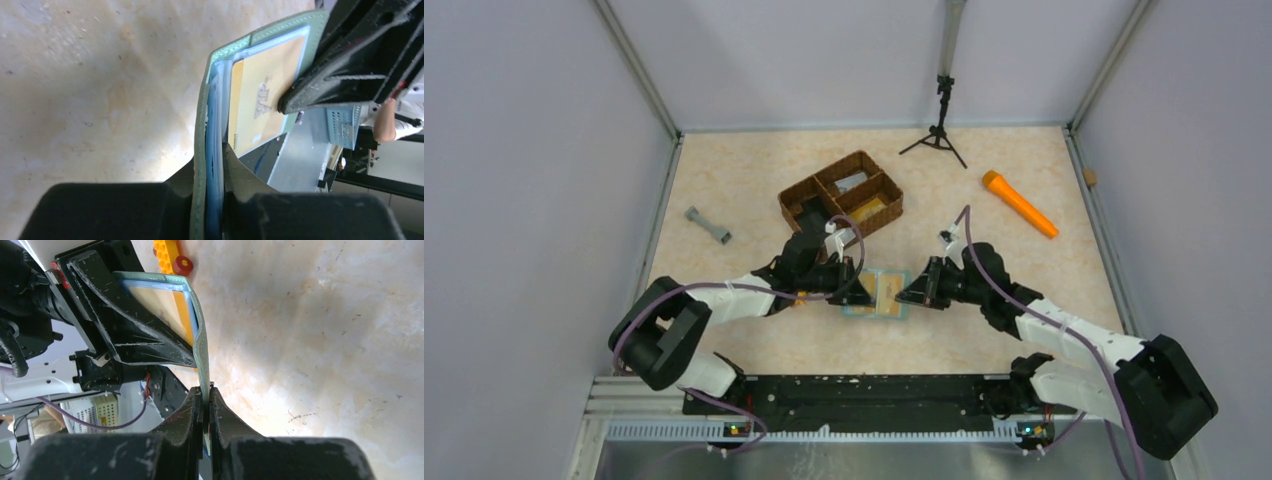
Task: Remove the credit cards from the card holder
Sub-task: Remove the credit card from the card holder.
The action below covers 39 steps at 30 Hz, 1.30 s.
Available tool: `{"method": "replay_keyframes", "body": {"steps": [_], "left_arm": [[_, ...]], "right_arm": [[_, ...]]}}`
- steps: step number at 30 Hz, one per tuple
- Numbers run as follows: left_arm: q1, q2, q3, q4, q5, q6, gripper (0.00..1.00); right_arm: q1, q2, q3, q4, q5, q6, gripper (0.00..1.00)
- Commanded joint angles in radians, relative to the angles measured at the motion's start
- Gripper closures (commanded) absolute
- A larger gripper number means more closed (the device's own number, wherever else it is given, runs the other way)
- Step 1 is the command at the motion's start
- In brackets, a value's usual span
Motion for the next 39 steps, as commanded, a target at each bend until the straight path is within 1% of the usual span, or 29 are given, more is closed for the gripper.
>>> {"method": "replay_keyframes", "body": {"steps": [1, 2, 4, 5, 7, 9, 10, 13, 14, 15, 17, 19, 22, 27, 30, 33, 37, 39], "left_arm": [[0.028, -0.084, -0.050, 0.039, 0.058, 0.022, 0.95], [0.029, -0.096, -0.059, 0.043, 0.064, 0.018, 0.95], [0.030, -0.114, -0.075, 0.062, 0.076, 0.005, 0.95], [0.030, -0.121, -0.082, 0.077, 0.081, -0.006, 0.95], [0.030, -0.125, -0.090, 0.101, 0.090, -0.026, 0.96], [0.029, -0.126, -0.096, 0.123, 0.094, -0.043, 0.96], [0.030, -0.127, -0.095, 0.127, 0.090, -0.048, 0.96], [0.029, -0.121, -0.092, 0.150, 0.086, -0.062, 0.95], [0.029, -0.117, -0.090, 0.165, 0.088, -0.065, 0.93], [0.027, -0.112, -0.089, 0.186, 0.094, -0.072, 0.92], [0.023, -0.103, -0.090, 0.226, 0.103, -0.082, 0.92], [0.012, -0.088, -0.085, 0.255, 0.108, -0.088, 0.92], [-0.001, -0.056, -0.068, 0.291, 0.131, -0.105, 0.92], [-0.023, -0.032, -0.061, 0.360, 0.161, -0.121, 0.92], [-0.025, -0.027, -0.086, 0.503, 0.217, -0.178, 0.91], [-0.029, -0.018, -0.093, 0.590, 0.265, -0.219, 0.90], [-0.034, -0.008, -0.097, 0.679, 0.309, -0.262, 0.86], [-0.034, 0.004, -0.106, 0.756, 0.326, -0.307, 0.83]], "right_arm": [[0.005, -0.044, 0.016, 0.003, 0.007, -0.044, 1.00], [0.005, -0.044, 0.017, -0.006, 0.013, -0.054, 0.96], [0.005, -0.045, 0.030, -0.059, 0.047, -0.089, 0.85], [0.005, -0.048, 0.045, -0.102, 0.077, -0.114, 0.77], [0.005, -0.065, 0.070, -0.191, 0.123, -0.162, 0.57], [0.005, -0.103, 0.091, -0.259, 0.169, -0.194, 0.41], [0.005, -0.127, 0.100, -0.285, 0.184, -0.205, 0.39], [0.005, -0.198, 0.120, -0.322, 0.182, -0.217, 0.38], [0.005, -0.215, 0.121, -0.315, 0.160, -0.216, 0.40], [0.006, -0.229, 0.122, -0.298, 0.133, -0.207, 0.45], [0.006, -0.236, 0.110, -0.240, 0.071, -0.163, 0.51], [0.008, -0.213, 0.074, -0.114, -0.031, -0.100, 0.56], [0.023, -0.149, 0.049, 0.041, -0.091, -0.036, 0.57], [0.036, -0.050, 0.045, 0.156, -0.101, -0.003, 0.57], [0.036, 0.008, 0.041, 0.230, -0.126, 0.017, 0.57], [0.036, 0.038, 0.033, 0.283, -0.139, 0.039, 0.59], [0.036, 0.048, 0.017, 0.348, -0.158, 0.073, 0.63], [0.036, 0.049, 0.009, 0.376, -0.177, 0.089, 0.69]]}}
